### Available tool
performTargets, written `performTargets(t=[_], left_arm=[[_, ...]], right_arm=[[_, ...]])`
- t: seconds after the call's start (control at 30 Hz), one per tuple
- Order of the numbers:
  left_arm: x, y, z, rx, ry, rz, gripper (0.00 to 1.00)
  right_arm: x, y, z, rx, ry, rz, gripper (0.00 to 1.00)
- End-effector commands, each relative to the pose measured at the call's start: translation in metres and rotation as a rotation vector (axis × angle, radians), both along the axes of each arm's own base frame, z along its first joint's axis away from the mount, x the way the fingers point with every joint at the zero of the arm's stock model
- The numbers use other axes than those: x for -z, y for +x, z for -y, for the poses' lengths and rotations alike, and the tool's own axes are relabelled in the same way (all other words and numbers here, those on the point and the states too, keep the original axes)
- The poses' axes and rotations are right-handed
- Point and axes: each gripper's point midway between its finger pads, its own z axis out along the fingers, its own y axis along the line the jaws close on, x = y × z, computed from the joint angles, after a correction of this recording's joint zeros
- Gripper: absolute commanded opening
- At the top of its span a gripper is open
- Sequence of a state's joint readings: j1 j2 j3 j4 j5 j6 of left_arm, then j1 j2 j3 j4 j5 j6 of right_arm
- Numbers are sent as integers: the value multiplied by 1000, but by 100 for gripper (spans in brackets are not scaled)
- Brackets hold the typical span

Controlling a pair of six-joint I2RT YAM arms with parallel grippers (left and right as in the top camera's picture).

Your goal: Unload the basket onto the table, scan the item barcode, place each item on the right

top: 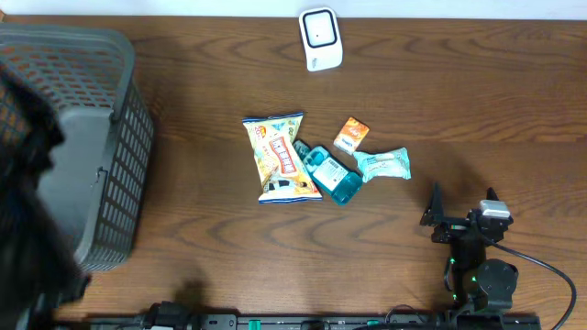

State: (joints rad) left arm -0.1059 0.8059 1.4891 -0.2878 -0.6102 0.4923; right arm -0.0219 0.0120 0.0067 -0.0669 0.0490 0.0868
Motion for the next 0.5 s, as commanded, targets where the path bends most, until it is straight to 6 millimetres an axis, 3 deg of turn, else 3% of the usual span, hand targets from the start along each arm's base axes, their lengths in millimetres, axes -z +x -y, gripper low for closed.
performTargets(t=[0.0,0.33,0.47], left_arm=[[2,-34,6,76,-17,76,98],[21,-97,63,475,55,213,98],[28,-107,77,560,77,235,98]], right_arm=[[0,0,-2,-4,2,1,99],[0,0,-2,-4,2,1,99],[0,0,-2,-4,2,1,99]])
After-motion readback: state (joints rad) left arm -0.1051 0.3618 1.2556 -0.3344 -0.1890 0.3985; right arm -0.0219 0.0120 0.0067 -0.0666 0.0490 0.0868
